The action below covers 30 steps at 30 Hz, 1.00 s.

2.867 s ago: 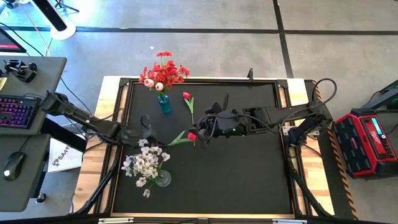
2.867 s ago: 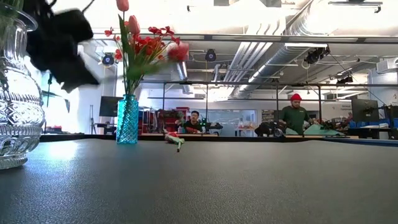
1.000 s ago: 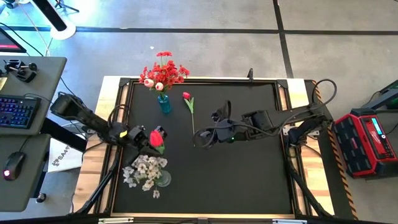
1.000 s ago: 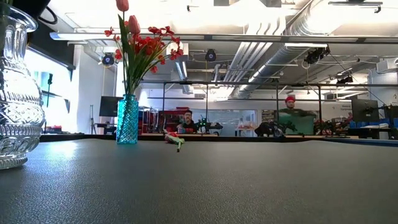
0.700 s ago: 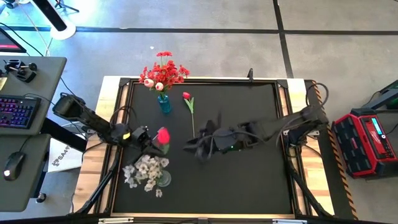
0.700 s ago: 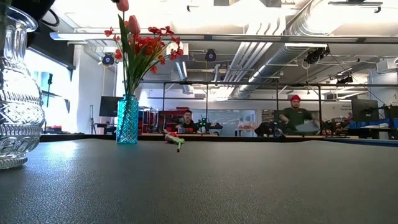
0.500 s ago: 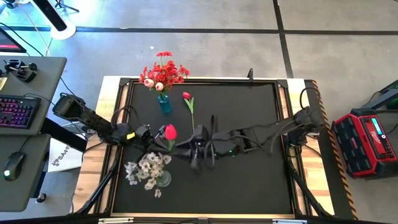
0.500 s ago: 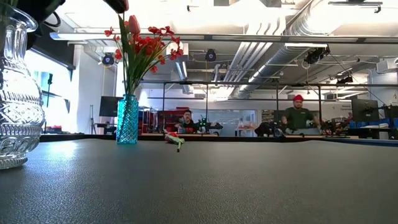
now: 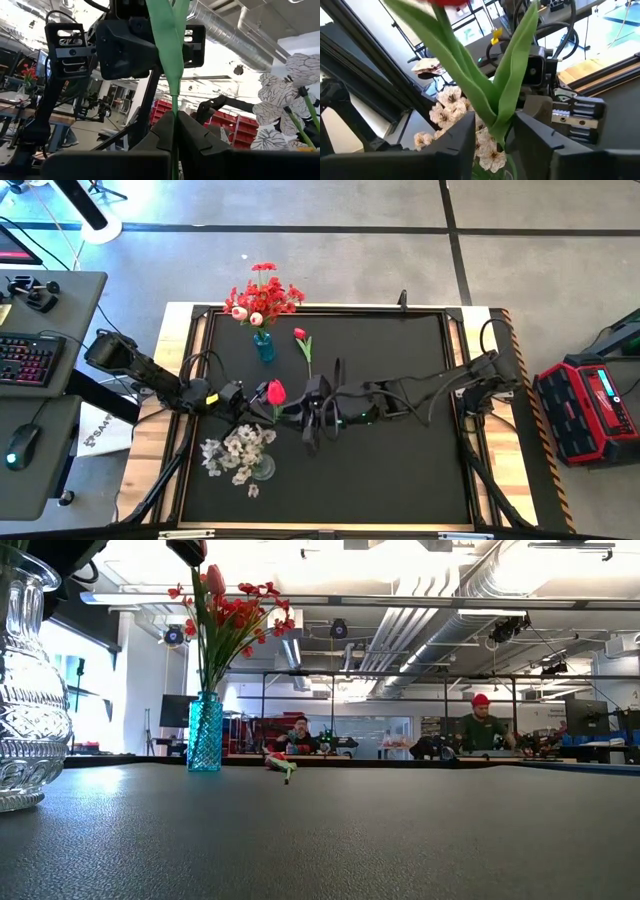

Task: Sort flowers into vase by color
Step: Put the bottom red flower into the transparent vase

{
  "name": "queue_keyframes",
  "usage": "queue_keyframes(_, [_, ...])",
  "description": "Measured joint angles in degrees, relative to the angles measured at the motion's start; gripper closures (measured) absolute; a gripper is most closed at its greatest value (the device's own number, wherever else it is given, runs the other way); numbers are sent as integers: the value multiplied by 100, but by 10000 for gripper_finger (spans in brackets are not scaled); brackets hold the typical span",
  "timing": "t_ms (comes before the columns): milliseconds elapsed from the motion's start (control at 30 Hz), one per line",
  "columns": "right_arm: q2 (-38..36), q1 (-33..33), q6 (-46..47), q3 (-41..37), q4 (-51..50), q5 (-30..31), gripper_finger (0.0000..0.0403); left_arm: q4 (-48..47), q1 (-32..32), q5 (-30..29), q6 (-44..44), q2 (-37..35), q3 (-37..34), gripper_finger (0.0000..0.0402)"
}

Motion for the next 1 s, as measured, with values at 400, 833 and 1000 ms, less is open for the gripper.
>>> queue_keyframes(400, [159, -132, 96, 0, 160, -208, 346, -165, 2, -1, -47, -4, -4, 401])
queue_keyframes(833, [161, -55, 143, -2, -64, -75, 398, -84, 2, -31, -683, -26, -4, 320])
queue_keyframes(1000, [161, 37, -127, -1, -65, 211, 401, -91, 2, 33, -505, -239, -4, 267])
